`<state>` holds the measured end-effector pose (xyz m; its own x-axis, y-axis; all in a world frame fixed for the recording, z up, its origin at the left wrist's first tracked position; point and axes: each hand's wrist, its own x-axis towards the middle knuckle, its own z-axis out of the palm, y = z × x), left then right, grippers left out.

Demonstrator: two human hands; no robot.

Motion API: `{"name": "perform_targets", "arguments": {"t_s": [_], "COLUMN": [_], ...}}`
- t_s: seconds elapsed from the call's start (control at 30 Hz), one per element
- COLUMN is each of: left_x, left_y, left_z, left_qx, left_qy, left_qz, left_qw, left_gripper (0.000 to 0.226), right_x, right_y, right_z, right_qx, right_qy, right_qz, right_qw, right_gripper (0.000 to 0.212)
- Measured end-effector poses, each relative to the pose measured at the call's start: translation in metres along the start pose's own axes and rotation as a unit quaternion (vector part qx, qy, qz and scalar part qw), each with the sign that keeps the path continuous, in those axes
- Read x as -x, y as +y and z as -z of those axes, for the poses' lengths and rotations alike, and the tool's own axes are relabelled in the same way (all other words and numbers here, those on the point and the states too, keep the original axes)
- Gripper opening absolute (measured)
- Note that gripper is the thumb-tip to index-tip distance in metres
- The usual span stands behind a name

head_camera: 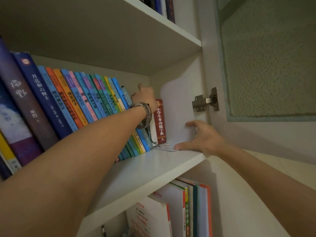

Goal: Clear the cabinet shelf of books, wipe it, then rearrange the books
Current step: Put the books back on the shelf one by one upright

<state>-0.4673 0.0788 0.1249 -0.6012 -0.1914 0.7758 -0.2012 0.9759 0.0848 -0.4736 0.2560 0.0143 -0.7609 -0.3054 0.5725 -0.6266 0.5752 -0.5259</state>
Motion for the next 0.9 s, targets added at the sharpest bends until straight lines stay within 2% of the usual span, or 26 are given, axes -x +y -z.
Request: {"name": "perform_targets", "arguments": {"t_s": [0.23, 0.4, 0.53, 0.63, 0.9], "left_x": [-0.001, -0.001, -0.001, -0.002, -0.002], "left_y": [-0.004, -0.005, -0.007, -0.008, -0.008], "left_z": [-0.003, 0.0, 0.003, 0.004, 0.003], "left_qx": [0.0, 0.042, 0.079, 0.103, 0.131], "left_qy": [0.008, -0.019, -0.047, -0.055, -0.058], "left_qz": [-0.027, -0.039, -0.04, -0.037, -0.035], "left_qw": [1.0, 0.998, 0.995, 0.992, 0.989], "left_gripper": [0.037, 0.043, 0.039, 0.035, 0.034], "right_x": [-0.01, -0.012, -0.012, -0.015, -0.031], "right_y": [-0.005, 0.004, 0.006, 0.006, 0.01], "right_z": [-0.007, -0.011, -0.013, -0.012, -0.008], "right_qx": [-0.019, -0.136, -0.184, -0.161, -0.112], "right_qy": [-0.055, -0.011, 0.034, 0.042, 0.0], "right_qz": [0.024, 0.031, 0.048, 0.05, 0.061], "right_qw": [0.998, 0.99, 0.981, 0.985, 0.992], "right_gripper": [0.099, 0.087, 0.092, 0.096, 0.102]}}
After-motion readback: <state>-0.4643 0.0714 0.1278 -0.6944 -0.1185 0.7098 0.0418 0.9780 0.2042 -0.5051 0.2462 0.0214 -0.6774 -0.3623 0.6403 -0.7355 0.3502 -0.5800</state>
